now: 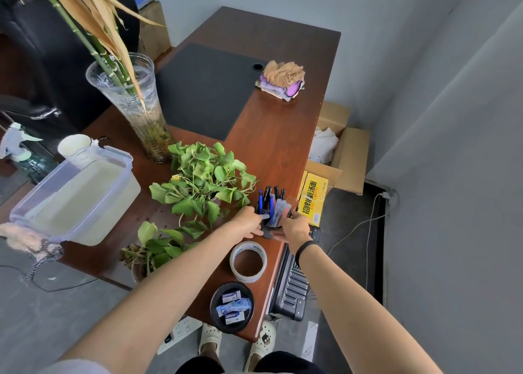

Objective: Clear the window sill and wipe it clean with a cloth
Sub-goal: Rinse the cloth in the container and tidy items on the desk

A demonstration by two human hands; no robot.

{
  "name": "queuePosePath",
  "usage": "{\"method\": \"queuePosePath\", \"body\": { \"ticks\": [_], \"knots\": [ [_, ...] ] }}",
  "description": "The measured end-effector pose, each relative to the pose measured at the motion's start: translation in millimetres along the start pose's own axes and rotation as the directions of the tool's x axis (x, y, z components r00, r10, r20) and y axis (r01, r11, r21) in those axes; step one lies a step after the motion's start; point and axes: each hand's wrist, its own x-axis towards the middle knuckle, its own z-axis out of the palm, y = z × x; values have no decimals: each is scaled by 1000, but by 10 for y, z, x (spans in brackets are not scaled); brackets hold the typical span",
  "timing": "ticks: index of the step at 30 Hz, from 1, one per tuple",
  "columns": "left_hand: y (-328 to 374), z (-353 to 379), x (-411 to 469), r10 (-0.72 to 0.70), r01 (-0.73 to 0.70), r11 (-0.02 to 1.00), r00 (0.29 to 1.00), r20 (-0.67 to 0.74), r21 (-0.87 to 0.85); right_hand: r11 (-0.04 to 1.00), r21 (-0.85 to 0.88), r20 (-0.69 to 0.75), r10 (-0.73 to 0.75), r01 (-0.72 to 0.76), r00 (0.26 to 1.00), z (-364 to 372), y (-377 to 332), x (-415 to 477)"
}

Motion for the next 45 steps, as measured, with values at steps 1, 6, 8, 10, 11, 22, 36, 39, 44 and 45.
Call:
{"method": "queuePosePath", "body": {
  "ticks": [1,6,8,10,11,22,36,39,44,45],
  "knots": [
    [12,3,-12,-6,6,1000,1000,2,10,996,-85,-23,-24,22,999,-6,-4,-16],
    [221,-198,7,162,-116,961,971,-174,250,904,-272,-259,-398,329,880,-20,-209,-139],
    [320,-364,-23,282,-213,938,927,-247,272,852,-300,-271,-507,428,819,36,-403,-246],
    [387,-540,-145,365,-314,927,878,-310,204,828,-271,-155,-541,491,826,149,-582,-384],
    [400,-631,-211,392,-354,920,847,-358,171,824,-258,-73,-537,504,841,225,-652,-458],
    [-282,-1676,-523,112,-30,993,526,-843,113,918,-300,276,-179,261,944,1026,-510,-550],
    [-428,-2051,1,-199,84,921,940,-276,-380,968,-237,172,-47,88,984,1526,-317,-197],
    [-403,-2065,85,-160,87,894,978,-134,-439,977,-205,113,-29,51,993,1569,-346,-156],
    [-253,-2089,258,-147,17,826,971,-187,-563,985,-148,111,-71,87,991,1621,-471,-105],
    [-224,-2106,299,-134,1,825,972,-194,-565,988,-125,103,-76,89,992,1629,-513,-111]
  ]
}}
